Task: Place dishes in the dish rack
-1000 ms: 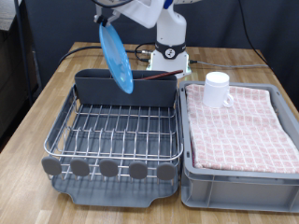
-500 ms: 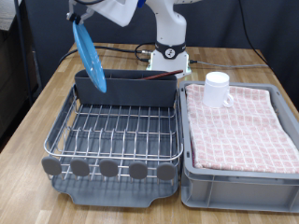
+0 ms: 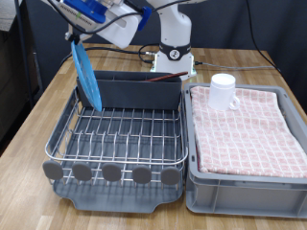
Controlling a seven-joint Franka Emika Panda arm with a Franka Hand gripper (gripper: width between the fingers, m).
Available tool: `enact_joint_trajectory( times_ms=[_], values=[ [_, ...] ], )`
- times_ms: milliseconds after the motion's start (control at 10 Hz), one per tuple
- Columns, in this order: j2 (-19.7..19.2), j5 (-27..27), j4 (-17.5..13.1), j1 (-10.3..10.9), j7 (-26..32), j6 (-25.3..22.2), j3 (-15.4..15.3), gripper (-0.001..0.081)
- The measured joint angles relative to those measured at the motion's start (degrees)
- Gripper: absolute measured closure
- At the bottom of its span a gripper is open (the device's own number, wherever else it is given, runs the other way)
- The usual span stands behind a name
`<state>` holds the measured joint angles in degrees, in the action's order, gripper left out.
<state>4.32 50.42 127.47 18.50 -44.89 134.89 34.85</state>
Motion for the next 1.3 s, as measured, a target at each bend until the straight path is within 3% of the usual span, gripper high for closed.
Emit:
enact_joint_trajectory(
  times_ms=[300,500,800,1300],
  values=[
    [-3.7,1.1,-0.7,0.1,-1.5,2.2,-0.4,0.0789],
    [-3.7,2.2,-0.7,0.2,-1.7,1.5,-0.5,0.0789],
    [-3.7,8.3,-0.2,0.5,-6.1,-1.7,-1.9,0.0789],
    [-5.1,10.9,1.2,0.5,-8.5,-2.1,-2.5,0.0789]
  ],
)
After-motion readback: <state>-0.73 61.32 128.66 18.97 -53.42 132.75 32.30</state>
